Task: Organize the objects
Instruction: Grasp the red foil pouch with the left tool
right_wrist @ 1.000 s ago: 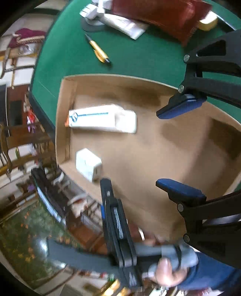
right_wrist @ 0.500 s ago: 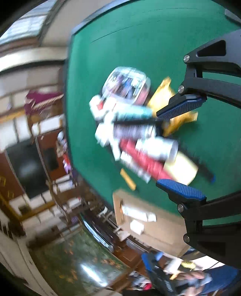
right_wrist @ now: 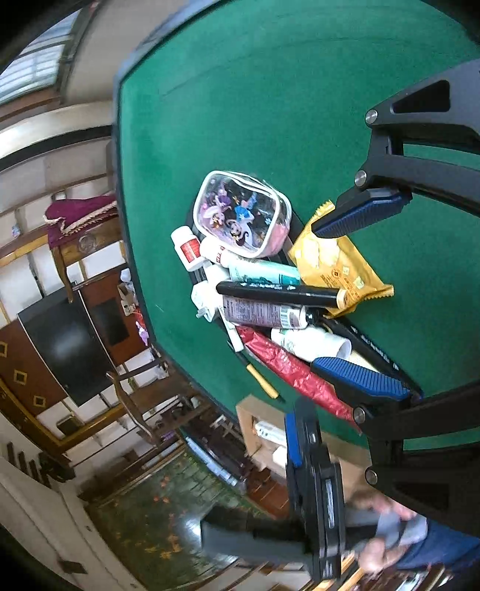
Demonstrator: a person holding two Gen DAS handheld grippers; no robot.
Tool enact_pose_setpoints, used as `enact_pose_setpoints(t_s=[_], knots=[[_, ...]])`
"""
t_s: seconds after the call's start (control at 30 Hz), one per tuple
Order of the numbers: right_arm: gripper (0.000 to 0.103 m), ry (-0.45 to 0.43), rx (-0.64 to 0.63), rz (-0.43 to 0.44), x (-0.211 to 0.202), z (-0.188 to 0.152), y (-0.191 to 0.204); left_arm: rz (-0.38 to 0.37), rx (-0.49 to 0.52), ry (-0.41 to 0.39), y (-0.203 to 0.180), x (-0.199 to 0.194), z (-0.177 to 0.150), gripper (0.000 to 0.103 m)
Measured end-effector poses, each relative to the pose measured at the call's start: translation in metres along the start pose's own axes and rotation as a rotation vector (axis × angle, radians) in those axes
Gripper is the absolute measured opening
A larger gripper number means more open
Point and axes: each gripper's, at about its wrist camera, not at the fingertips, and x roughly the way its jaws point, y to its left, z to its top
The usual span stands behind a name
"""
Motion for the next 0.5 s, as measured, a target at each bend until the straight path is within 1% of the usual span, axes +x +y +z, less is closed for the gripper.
enact_pose_setpoints(t_s=[0.07,0.1,0.23,0.3,0.33,0.4,0.5], knots=[[0.072,0.000,0.015,0.010,-0.001,-0.001,-0.003,0.038,-0.010,0.009,0.004,0.007,0.001,0.054],[0.072,-0.001,0.024,0.014,-0.001,-0.001,-0.003,0.035,-0.016,0.021,0.008,0.012,0.002,0.055],[0.072,0.002,0.044,0.042,0.000,-0.001,-0.004,-0.062,-0.093,0.066,0.023,0.033,0.007,0.059],[0.072,0.004,0.039,0.047,0.001,-0.002,-0.003,-0.092,-0.118,0.086,0.026,0.041,0.010,0.061],[0.072,0.002,0.036,0.044,0.001,-0.002,-0.002,-0.092,-0.122,0.097,0.026,0.048,0.012,0.067],[0.072,0.003,0.029,0.047,0.001,-0.003,0.000,-0.079,-0.128,0.087,0.027,0.052,0.015,0.075],[0.072,0.003,0.026,0.050,0.001,-0.002,0.001,-0.118,-0.150,0.082,0.031,0.060,0.018,0.077]])
